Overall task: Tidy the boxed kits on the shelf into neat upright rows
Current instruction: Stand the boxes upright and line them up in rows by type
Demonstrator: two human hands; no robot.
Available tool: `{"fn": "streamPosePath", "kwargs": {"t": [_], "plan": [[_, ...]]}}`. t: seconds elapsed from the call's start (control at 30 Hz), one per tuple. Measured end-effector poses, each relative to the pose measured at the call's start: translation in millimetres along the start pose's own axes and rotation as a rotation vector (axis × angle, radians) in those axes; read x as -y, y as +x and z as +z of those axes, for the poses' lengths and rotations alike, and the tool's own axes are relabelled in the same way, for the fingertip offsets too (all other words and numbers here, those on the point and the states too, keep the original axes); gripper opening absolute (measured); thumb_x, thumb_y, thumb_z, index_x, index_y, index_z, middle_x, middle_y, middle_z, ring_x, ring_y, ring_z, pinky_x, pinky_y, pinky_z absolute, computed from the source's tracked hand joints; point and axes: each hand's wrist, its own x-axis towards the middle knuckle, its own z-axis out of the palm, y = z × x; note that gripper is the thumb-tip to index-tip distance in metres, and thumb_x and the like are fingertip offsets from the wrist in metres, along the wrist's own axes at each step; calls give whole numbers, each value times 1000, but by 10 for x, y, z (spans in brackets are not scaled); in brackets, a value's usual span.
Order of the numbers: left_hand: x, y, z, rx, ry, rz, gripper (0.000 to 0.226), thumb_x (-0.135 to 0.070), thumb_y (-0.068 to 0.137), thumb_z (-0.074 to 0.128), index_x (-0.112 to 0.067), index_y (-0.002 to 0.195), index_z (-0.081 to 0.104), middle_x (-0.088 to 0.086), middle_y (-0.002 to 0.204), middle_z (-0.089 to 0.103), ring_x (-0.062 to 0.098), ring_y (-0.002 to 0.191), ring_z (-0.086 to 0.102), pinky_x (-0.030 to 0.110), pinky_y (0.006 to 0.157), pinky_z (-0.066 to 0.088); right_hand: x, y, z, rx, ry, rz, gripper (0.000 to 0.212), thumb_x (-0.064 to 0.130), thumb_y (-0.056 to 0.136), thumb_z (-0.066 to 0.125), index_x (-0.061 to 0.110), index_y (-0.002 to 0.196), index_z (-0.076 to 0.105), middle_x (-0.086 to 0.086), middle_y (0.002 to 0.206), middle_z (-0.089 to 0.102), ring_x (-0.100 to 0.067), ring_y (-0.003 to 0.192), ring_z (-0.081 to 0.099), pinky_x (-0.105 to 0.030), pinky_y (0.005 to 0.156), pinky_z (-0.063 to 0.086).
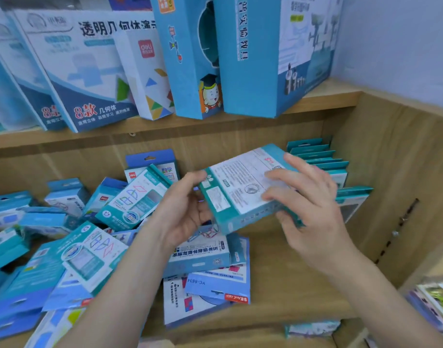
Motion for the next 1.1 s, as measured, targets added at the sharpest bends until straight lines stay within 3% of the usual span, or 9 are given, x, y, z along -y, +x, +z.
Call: {"fn": "streamPosePath", "kwargs": {"t": [0.13, 0.2, 0.27, 0.37, 0.47, 0.63, 0.8, 0.9, 1.1], "plan": [[105, -130, 52, -47, 67, 207, 18, -6, 93, 48, -5, 96, 65, 18, 91, 72, 28, 74, 71, 40, 67, 59, -75, -84, 31, -84, 88, 272, 46, -5, 84, 58, 27, 116, 52, -5, 141, 40, -16, 138, 30, -39, 111, 32], [144, -218, 88, -17, 93, 270, 20, -3, 93, 47, -6, 102, 64, 16, 95, 73, 28, 82, 71, 40, 71, 60, 19, -55, -49, -159, 423, 581, 47, 0, 92, 53, 34, 125, 49, 6, 141, 44, -5, 131, 40, -29, 106, 41], [205, -317, 163, -33, 199, 396, 29, 3, 91, 50, -17, 106, 66, 5, 98, 74, 22, 90, 70, 33, 73, 59, 112, -50, -98, -171, 807, 893, 39, 20, 95, 53, 40, 128, 46, 13, 135, 52, -6, 123, 52, -34, 96, 50], [459, -504, 317, -154, 750, 806, 49, 3, 82, 62, -34, 114, 63, -20, 109, 67, -1, 99, 62, 14, 85, 48, 225, -50, -124, -34, 1238, 1075, 67, 61, 72, 64, 33, 131, 51, 9, 123, 64, -10, 110, 63, -38, 79, 57], [826, -503, 360, -45, 1404, 1118, 57, -13, 77, 53, -19, 133, 47, -9, 134, 54, 10, 125, 47, 21, 106, 35, 283, -19, -135, -56, 1432, 1080, 54, 43, 73, 65, 23, 122, 56, 0, 113, 70, -15, 103, 67, -34, 74, 57], [897, -501, 265, 93, 1386, 971, 49, -27, 82, 61, -27, 130, 52, -7, 145, 44, 14, 136, 36, 31, 110, 33, 145, -80, -94, -201, 1289, 1181, 39, -1, 86, 58, 15, 122, 54, -4, 113, 70, -21, 105, 67, -39, 83, 57], [664, -465, 169, -265, 1046, 762, 55, -22, 84, 67, -35, 133, 46, -15, 140, 45, -3, 130, 37, 17, 107, 30, 39, -60, -96, -148, 1241, 1192, 40, -2, 83, 59, 18, 117, 56, -3, 113, 70, -21, 105, 67, -47, 87, 55], [569, -417, 104, -187, 734, 436, 51, -12, 86, 66, -36, 127, 48, -11, 122, 62, -5, 110, 55, 17, 92, 47, 2, -26, -78, -84, 1291, 1148, 41, -4, 81, 59, 18, 116, 56, -3, 112, 70, -21, 105, 66, -47, 86, 55], [515, -496, -237, -269, 646, 352, 38, 2, 84, 64, -31, 102, 61, -9, 95, 73, 7, 93, 67, 21, 81, 52, 77, 105, 217, 168, 1181, 988, 40, 0, 83, 62, 22, 116, 55, 0, 110, 71, -18, 106, 65, -34, 77, 57]]}}
